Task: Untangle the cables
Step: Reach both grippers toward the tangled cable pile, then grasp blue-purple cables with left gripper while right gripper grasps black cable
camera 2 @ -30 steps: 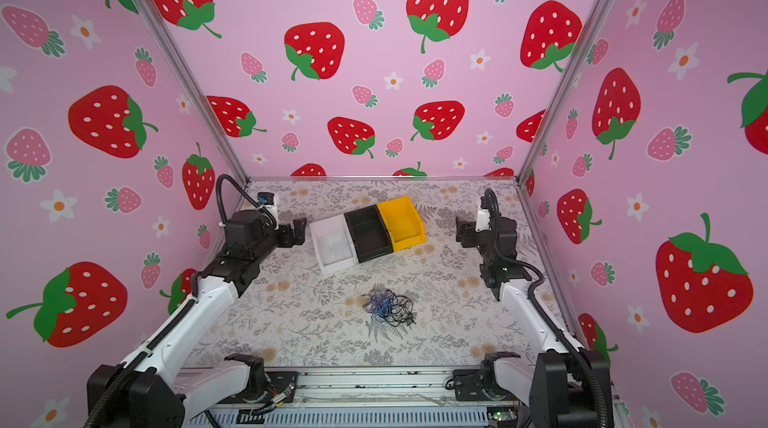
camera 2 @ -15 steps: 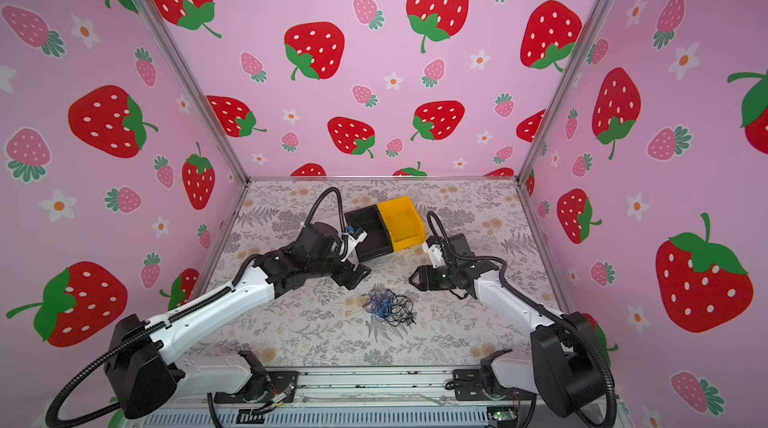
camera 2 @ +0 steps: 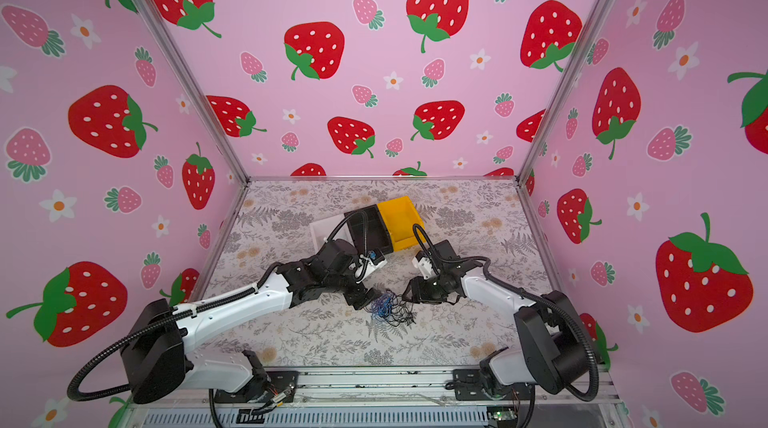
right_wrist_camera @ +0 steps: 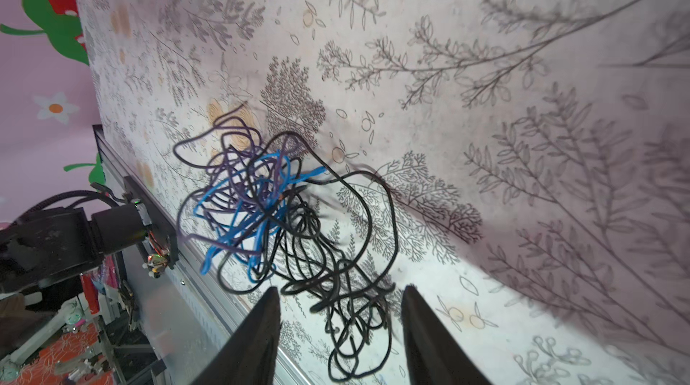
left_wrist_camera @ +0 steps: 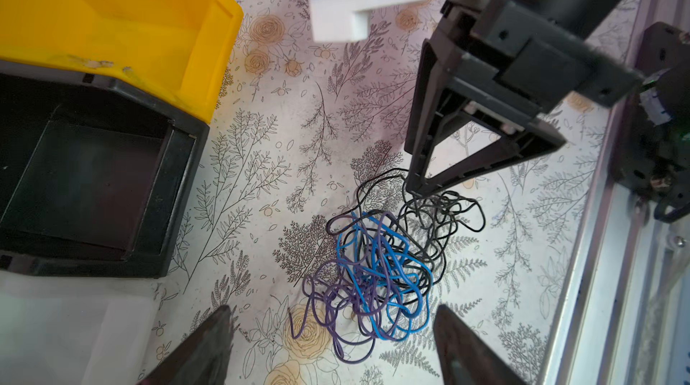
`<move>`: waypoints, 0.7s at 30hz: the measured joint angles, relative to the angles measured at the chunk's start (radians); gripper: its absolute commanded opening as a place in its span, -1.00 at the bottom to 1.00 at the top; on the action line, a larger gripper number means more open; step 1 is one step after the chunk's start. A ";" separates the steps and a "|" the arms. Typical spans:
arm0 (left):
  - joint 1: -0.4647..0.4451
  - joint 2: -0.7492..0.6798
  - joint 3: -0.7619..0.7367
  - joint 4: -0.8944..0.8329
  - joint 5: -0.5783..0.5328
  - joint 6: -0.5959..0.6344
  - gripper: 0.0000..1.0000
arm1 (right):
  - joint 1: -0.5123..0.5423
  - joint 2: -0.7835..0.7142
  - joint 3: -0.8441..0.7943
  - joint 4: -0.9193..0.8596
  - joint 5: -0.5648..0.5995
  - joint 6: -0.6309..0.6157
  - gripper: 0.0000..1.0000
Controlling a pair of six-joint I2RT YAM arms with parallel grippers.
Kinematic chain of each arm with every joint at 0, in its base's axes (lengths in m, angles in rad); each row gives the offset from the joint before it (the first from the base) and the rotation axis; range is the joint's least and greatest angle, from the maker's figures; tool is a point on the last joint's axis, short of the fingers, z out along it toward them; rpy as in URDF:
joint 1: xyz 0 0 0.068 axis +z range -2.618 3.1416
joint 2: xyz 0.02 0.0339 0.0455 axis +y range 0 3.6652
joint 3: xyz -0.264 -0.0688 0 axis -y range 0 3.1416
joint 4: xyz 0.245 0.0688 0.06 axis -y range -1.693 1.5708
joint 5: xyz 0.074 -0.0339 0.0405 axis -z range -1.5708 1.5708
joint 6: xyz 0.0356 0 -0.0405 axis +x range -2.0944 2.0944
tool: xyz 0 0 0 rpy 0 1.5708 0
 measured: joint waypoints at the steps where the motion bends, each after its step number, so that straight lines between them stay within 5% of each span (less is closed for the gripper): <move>1: 0.000 -0.003 -0.008 0.012 -0.006 0.004 0.73 | 0.004 0.015 0.006 -0.008 -0.002 -0.002 0.05; 9: 0.000 -0.057 -0.082 0.101 -0.051 0.043 0.74 | 0.027 0.097 0.080 -0.037 -0.016 -0.032 -0.22; 21: 0.000 -0.073 -0.122 0.151 -0.085 0.078 0.75 | 0.043 0.137 0.103 -0.070 -0.021 -0.056 -0.90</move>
